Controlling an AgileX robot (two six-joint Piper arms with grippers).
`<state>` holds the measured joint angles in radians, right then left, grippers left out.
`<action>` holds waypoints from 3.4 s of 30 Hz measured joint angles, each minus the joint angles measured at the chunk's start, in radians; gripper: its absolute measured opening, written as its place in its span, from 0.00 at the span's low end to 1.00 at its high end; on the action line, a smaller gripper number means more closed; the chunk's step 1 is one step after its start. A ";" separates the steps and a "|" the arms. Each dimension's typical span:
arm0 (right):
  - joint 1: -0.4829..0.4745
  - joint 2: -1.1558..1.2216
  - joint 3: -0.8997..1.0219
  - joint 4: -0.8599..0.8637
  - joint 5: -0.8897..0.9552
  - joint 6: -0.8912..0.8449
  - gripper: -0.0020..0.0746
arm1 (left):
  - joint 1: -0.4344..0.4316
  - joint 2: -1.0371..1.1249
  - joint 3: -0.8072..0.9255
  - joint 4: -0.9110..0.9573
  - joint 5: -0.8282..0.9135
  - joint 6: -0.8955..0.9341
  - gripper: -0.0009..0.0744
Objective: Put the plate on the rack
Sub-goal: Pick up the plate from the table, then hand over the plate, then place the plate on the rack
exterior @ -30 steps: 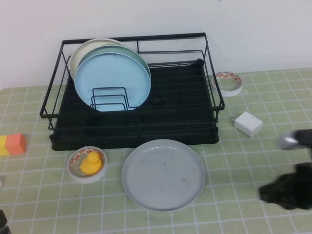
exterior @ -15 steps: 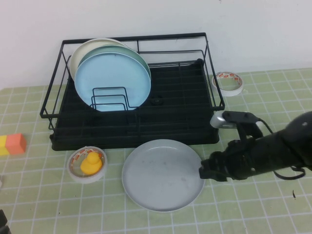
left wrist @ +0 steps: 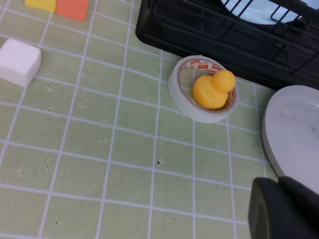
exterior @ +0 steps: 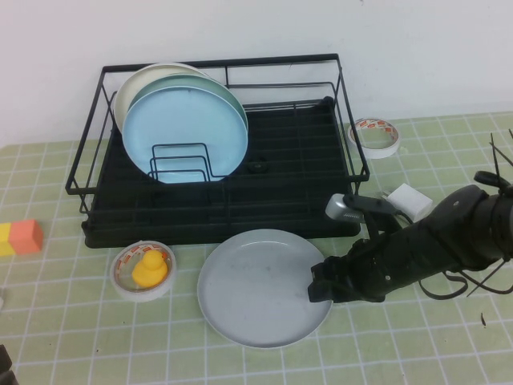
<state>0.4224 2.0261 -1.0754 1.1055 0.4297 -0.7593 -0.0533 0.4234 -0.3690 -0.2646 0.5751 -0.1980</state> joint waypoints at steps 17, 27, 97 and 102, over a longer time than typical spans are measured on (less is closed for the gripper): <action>0.000 -0.013 -0.005 0.022 0.082 -0.009 0.04 | 0.000 0.000 0.000 -0.093 0.000 0.000 0.13; 0.127 -0.262 -0.005 0.022 0.149 -0.047 0.04 | 0.000 0.000 0.002 -0.352 0.035 0.000 0.84; 0.101 -0.963 -0.039 -0.944 0.809 0.208 0.03 | -0.002 0.941 -0.641 -1.318 -0.157 2.692 0.17; 0.101 -1.015 -0.039 -1.042 0.809 0.300 0.03 | -0.002 1.093 -0.774 -1.270 -0.116 2.705 0.17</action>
<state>0.5235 1.0107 -1.1141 0.0640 1.2383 -0.4596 -0.0549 1.5160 -1.1428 -1.5347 0.4586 2.5066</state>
